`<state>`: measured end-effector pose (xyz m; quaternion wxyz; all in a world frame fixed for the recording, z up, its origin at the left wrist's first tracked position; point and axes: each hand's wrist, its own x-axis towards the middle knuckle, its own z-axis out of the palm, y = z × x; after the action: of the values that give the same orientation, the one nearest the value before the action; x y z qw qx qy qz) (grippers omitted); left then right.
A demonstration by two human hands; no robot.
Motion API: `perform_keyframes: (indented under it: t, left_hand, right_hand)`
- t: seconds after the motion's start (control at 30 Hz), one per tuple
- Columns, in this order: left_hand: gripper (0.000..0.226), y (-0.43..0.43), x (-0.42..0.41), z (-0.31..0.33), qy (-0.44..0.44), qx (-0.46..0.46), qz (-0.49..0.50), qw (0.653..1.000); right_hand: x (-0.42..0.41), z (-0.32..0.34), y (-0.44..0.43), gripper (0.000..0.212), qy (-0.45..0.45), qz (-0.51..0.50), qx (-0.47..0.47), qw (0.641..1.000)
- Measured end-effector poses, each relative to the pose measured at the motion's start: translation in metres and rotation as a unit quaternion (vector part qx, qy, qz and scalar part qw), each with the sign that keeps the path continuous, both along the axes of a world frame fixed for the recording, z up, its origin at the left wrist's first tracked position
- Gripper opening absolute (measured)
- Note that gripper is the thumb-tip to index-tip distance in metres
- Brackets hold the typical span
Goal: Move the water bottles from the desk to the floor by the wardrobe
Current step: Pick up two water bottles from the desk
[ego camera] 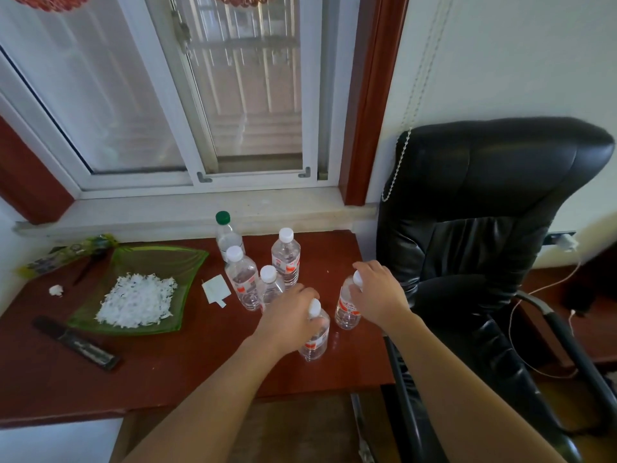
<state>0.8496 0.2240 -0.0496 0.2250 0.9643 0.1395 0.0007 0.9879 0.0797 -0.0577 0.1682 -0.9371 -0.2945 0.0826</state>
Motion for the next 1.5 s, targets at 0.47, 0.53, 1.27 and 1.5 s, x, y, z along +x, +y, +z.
perform_keyframes:
  t: [0.47,0.53,1.27,1.5]
  left_hand:
    - [0.025,-0.005,-0.001,0.007,-0.042,-0.059,0.043,0.996]
    - [0.026,-0.006,-0.004,0.011,-0.052,-0.061,0.044,0.996]
    - [0.037,0.009,-0.076,0.054,-0.122,-0.065,-0.032,0.990]
    - [0.032,0.010,-0.100,0.058,-0.122,-0.069,-0.105,0.985]
  right_hand:
    - [-0.005,0.004,-0.001,0.035,0.010,-0.024,0.081,0.996]
    - [-0.009,0.009,-0.004,0.037,0.005,-0.027,0.092,0.995]
    - [-0.139,0.090,-0.050,0.041,-0.035,-0.153,0.112,0.981]
    - [-0.207,0.095,-0.070,0.045,-0.049,-0.237,0.107,0.964]
